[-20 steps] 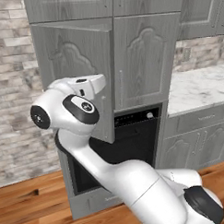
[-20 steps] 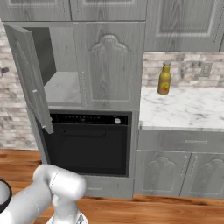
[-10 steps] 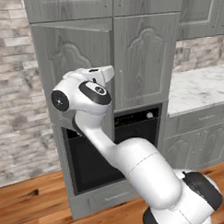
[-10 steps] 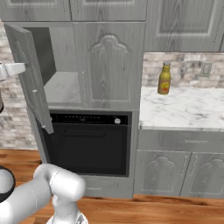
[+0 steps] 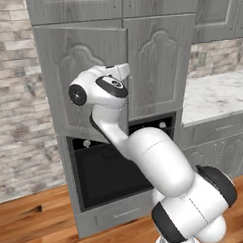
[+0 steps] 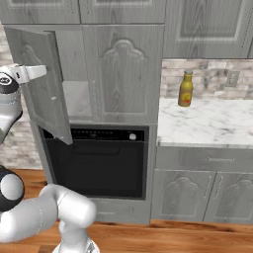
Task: Close all open cabinet doors.
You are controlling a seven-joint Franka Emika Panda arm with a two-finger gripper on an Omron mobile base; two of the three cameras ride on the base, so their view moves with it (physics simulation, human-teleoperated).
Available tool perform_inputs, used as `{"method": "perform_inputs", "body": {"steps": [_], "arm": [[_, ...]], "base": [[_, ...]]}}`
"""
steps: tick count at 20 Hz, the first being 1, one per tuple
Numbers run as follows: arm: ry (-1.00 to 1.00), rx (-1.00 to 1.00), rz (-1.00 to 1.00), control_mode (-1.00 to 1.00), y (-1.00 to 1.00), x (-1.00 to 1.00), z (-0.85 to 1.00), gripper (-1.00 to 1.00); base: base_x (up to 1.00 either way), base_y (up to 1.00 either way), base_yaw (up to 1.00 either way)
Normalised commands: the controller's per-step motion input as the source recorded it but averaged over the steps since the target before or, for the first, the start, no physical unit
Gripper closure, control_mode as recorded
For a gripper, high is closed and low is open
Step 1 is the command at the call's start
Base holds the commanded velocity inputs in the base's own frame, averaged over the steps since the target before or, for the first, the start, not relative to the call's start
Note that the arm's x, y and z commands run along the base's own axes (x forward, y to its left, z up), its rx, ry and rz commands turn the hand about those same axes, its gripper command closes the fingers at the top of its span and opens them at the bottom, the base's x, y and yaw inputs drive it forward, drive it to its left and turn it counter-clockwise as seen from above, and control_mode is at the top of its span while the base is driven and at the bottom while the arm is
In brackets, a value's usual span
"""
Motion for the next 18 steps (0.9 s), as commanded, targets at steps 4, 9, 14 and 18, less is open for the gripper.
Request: {"method": "perform_inputs", "body": {"steps": [4,9,14,18], "arm": [[0.03,0.0,-0.01,-1.0,-0.11,0.48,0.0,-1.0],[0.0,0.0,0.0,-1.0,-0.13,0.42,0.0,-1.0],[0.0,0.0,0.0,-1.0,-0.23,0.48,0.0,-1.0],[0.0,0.0,0.0,-1.0,-0.18,0.33,0.0,-1.0]], "base": [[0.0,0.0,0.0],[0.0,0.0,0.0],[0.0,0.0,0.0],[0.0,0.0,0.0]]}}
